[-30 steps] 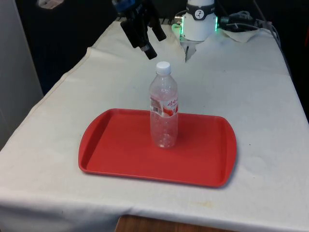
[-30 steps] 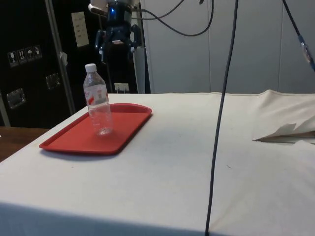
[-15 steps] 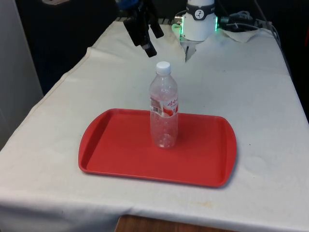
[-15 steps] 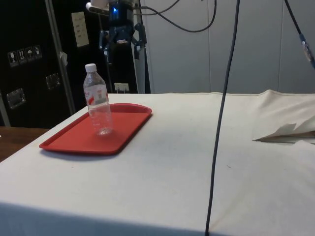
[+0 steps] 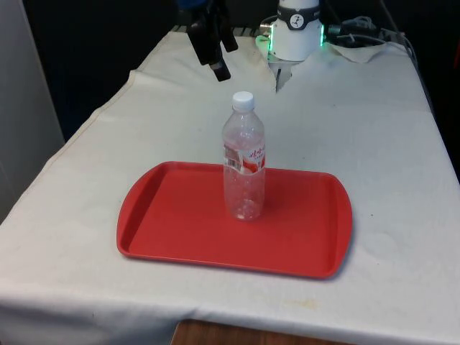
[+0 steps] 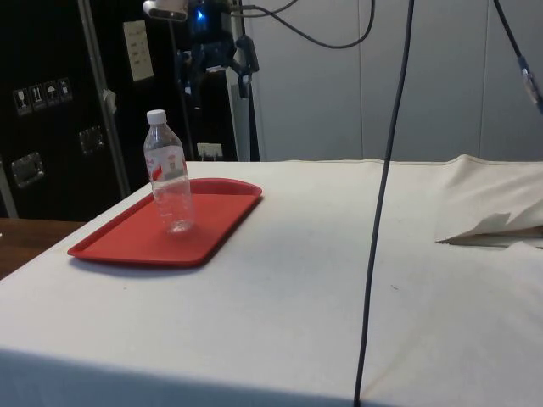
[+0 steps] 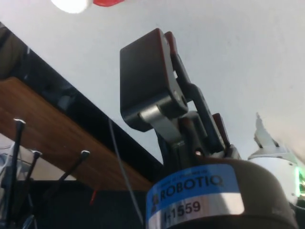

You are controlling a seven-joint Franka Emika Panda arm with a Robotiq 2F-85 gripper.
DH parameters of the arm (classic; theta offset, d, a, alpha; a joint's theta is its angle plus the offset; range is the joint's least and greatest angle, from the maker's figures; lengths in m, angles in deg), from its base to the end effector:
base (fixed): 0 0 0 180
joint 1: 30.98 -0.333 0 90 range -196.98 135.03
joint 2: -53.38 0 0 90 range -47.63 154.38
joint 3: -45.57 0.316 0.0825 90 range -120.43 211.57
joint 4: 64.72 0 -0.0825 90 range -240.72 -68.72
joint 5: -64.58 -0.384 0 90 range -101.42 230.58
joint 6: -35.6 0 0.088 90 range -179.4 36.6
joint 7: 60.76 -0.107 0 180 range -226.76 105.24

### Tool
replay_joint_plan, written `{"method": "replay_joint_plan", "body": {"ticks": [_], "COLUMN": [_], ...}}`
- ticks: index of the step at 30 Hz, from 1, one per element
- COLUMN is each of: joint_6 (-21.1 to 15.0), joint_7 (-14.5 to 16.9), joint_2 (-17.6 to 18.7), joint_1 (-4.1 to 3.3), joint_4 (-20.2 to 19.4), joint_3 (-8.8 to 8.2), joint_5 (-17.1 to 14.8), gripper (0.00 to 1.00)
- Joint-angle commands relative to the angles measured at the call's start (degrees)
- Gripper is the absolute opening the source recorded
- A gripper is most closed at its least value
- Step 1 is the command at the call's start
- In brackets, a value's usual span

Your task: Place the bottle upright on the tray.

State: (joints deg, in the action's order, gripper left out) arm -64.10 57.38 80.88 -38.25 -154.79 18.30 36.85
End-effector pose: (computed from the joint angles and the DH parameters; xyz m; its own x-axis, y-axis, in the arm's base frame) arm 0.6377 -0.1447 0.3714 0.0034 0.9475 0.3197 0.9921 0.0370 -0.1202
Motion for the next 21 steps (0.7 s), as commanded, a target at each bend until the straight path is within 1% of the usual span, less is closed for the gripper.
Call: {"method": "replay_joint_plan", "body": {"ticks": [1, 3, 6, 7, 8, 15, 16, 17, 21], "joint_6": [-0.23, 0.17, 0.52, 1.43, 0.69, 1.26, 2.01, 1.38, 1.55], "joint_7": [-0.23, -0.11, 0.0, 0.0, 0.06, 0.86, 0.86, 0.97, 1.49], "joint_2": [-0.63, -1.26, -2.01, -1.43, -2.23, -4.18, -3.72, -4.47, -5.67], "joint_1": [-0.57, -0.74, -0.86, -0.34, -0.86, -0.92, -0.52, -0.97, -1.03], "joint_4": [-0.34, -0.57, -0.97, -0.29, -1.03, -2.46, -2.01, -2.69, -3.67], "joint_3": [-0.23, -0.23, -0.11, 0.17, -0.06, 0.29, 0.46, 0.29, 0.52], "joint_5": [1.2, 2.46, 3.55, 2.92, 3.9, 5.9, 5.39, 6.19, 7.39], "gripper": [1.0, 1.0, 1.0, 1.0, 1.0, 1.0, 1.0, 1.0, 1.0]}}
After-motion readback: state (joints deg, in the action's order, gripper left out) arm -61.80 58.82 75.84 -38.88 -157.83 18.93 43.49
